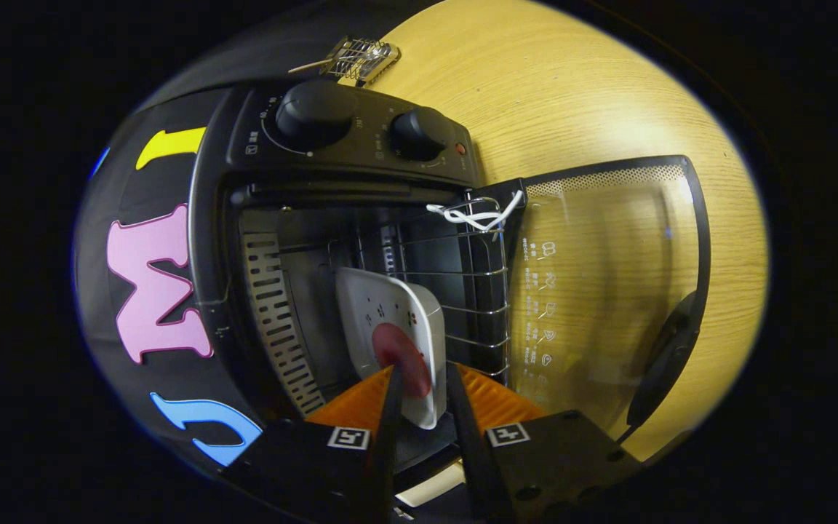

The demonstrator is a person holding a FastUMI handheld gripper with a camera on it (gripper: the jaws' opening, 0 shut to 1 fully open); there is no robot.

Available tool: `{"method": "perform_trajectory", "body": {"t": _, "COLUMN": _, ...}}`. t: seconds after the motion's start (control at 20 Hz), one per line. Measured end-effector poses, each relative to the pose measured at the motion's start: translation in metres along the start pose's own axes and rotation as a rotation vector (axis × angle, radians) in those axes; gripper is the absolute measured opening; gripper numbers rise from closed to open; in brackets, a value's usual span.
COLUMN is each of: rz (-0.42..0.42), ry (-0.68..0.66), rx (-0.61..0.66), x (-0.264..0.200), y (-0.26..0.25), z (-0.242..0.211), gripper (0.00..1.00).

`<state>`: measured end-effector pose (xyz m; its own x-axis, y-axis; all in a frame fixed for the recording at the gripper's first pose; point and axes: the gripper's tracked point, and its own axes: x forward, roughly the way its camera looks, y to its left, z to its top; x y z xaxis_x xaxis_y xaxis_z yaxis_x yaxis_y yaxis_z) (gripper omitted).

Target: Open the toaster oven, put the food inside, and close the toaster oven door.

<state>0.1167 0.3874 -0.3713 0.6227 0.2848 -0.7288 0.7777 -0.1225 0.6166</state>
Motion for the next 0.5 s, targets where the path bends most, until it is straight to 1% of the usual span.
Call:
{"method": "perform_trajectory", "body": {"t": 0.05, "rz": 0.007, "ry": 0.008, "rx": -0.012, "x": -0.003, "y": 0.000, "z": 0.000, "gripper": 0.54}}
{"method": "perform_trajectory", "body": {"t": 0.2, "rz": 0.026, "ry": 0.033, "rx": -0.023, "x": -0.013, "y": -0.003, "z": -0.002, "gripper": 0.76}}
{"method": "perform_trajectory", "body": {"t": 0.25, "rz": 0.023, "ry": 0.050, "rx": -0.023, "x": -0.017, "y": -0.006, "z": -0.002, "gripper": 0.84}}
{"method": "perform_trajectory", "body": {"t": 0.3, "rz": 0.022, "ry": 0.058, "rx": -0.026, "x": -0.021, "y": -0.007, "z": -0.002, "gripper": 0.88}}
{"method": "perform_trajectory", "body": {"t": 0.35, "rz": 0.015, "ry": 0.074, "rx": -0.035, "x": -0.025, "y": -0.010, "z": -0.002, "gripper": 0.97}}
{"method": "perform_trajectory", "body": {"t": 0.5, "rz": 0.022, "ry": 0.118, "rx": -0.105, "x": -0.042, "y": -0.010, "z": -0.007, "gripper": 0.97}}
